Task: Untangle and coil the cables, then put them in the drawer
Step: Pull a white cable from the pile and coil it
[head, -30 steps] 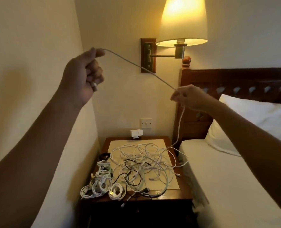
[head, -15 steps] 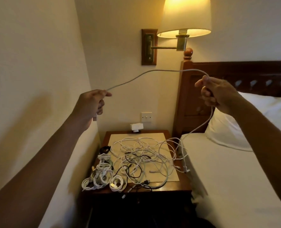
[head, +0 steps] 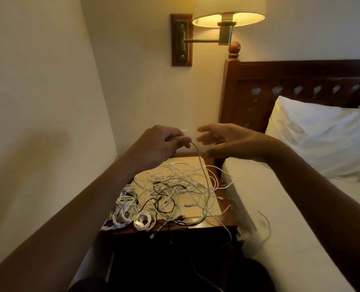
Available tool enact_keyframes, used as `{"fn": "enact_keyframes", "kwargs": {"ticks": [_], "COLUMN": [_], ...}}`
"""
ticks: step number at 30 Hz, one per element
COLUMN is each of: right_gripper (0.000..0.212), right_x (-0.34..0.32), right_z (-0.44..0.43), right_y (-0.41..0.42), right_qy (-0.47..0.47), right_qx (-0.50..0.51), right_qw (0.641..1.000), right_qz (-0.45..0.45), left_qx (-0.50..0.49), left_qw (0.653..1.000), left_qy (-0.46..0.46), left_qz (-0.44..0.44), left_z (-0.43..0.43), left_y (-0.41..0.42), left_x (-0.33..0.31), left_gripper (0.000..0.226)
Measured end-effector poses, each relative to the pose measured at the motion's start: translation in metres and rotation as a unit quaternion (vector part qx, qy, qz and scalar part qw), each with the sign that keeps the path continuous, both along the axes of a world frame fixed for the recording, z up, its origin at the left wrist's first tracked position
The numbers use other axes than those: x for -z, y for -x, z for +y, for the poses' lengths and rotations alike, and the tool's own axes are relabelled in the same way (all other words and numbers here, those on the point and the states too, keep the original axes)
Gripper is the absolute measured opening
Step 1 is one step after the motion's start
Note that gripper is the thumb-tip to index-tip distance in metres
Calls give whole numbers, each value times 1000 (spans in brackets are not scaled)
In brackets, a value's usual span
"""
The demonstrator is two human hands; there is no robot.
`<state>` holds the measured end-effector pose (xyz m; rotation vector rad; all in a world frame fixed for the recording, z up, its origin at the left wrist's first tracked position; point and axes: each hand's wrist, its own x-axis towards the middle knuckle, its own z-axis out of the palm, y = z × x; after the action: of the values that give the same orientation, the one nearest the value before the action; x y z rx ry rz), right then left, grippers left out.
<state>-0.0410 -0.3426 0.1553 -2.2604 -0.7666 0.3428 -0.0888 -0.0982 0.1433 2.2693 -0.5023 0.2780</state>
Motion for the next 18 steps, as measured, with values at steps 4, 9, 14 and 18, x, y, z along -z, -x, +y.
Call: {"fn": "enact_keyframes", "kwargs": {"ticks": [4, 9, 14, 18], "right_gripper": [28, 17, 16, 22], "right_x": [19, 27, 20, 21], "right_z": [47, 42, 55, 62], "right_y": [20, 9, 23, 29], "right_qy": [-90, -73, -29, 12], "right_qx": [-7, 56, 21, 18], "right_qw": [996, 980, 971, 958], "right_qz": [13, -179, -236, -284], "left_qx": [-59, -35, -92, -209], "left_qw": [997, 995, 971, 936], "left_qy": [-29, -26, -221, -253], "left_qz": [-30, 85, 1, -128], "left_z": [9, 35, 40, 47], "left_y": [-5, 9, 0, -6], "left_x": [6, 20, 29, 36], "left_gripper": [25, 26, 22, 21]}}
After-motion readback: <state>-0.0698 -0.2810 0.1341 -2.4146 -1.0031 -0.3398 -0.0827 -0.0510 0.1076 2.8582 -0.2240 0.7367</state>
